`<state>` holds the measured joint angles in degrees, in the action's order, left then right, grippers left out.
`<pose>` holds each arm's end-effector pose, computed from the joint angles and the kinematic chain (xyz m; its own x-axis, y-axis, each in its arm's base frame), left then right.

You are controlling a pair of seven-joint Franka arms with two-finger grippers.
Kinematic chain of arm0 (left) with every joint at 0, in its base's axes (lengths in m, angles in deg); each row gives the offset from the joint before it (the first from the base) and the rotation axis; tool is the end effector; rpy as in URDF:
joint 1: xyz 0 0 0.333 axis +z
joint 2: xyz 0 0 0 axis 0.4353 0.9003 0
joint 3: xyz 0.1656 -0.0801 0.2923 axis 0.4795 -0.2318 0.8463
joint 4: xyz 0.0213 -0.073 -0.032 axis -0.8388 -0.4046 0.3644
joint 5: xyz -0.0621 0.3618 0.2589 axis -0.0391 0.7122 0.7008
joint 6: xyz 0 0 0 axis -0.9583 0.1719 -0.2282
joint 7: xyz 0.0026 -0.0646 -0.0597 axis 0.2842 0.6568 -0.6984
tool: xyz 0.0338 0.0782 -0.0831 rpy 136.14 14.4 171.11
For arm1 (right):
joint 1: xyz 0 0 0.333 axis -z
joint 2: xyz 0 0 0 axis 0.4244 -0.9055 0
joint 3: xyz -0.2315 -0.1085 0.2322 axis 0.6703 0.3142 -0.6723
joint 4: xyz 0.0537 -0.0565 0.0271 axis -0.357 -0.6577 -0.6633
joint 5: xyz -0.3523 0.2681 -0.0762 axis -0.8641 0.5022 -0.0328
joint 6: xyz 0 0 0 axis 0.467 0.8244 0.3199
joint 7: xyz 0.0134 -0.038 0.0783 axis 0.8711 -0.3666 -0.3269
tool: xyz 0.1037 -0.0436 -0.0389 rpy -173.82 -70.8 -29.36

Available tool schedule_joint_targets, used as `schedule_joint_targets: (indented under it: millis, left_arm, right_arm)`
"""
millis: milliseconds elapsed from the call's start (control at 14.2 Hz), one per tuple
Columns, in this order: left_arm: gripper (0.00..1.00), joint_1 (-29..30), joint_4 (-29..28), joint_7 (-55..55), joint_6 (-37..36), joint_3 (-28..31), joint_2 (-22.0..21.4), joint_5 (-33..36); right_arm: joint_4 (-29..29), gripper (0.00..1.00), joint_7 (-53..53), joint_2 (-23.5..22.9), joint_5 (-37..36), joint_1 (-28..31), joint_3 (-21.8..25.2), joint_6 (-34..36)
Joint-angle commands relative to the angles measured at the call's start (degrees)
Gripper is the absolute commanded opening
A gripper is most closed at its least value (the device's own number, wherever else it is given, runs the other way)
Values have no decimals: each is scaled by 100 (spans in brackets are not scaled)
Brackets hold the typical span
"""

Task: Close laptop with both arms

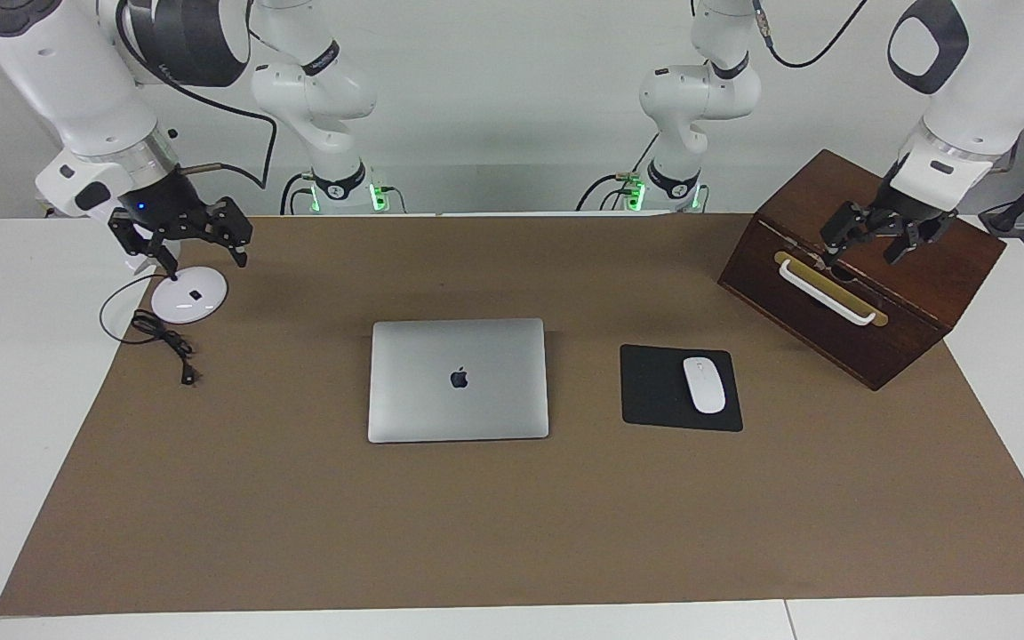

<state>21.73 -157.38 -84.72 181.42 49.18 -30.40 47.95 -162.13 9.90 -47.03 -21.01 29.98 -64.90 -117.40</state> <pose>0.6265 0.0173 0.6135 0.9996 -0.0267 0.0010 -0.0267 -0.9994 0.0215 0.6129 -0.0348 0.6050 0.9976 0.0690 0.0093 0.0693 -0.9971 -0.0319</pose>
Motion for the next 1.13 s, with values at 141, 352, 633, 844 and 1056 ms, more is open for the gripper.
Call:
schedule_joint_targets:
  millis: [141, 352, 633, 844, 1056]
  left_arm:
    - [100, -15, 128, -284, -75, -4, 68, -50]
    - [100, 20, 189, -320, 31, -21, 147, -50]
    - [100, 29, 268, -320, -49, -21, 173, -33]
    - [100, 29, 268, -311, -40, -30, 173, -50]
    - [100, 20, 268, -311, 22, -21, 173, -50]
  right_arm:
    - [-189, 100, 71, 139, -24, 32, -24, -163]
    - [-189, 100, 71, 139, -24, 32, -24, -163]
    - [-189, 100, 71, 139, -24, 41, -24, -163]
    - [-189, 100, 80, 139, -24, 32, -24, -163]
    - [-189, 100, 80, 139, -24, 32, -24, -163]
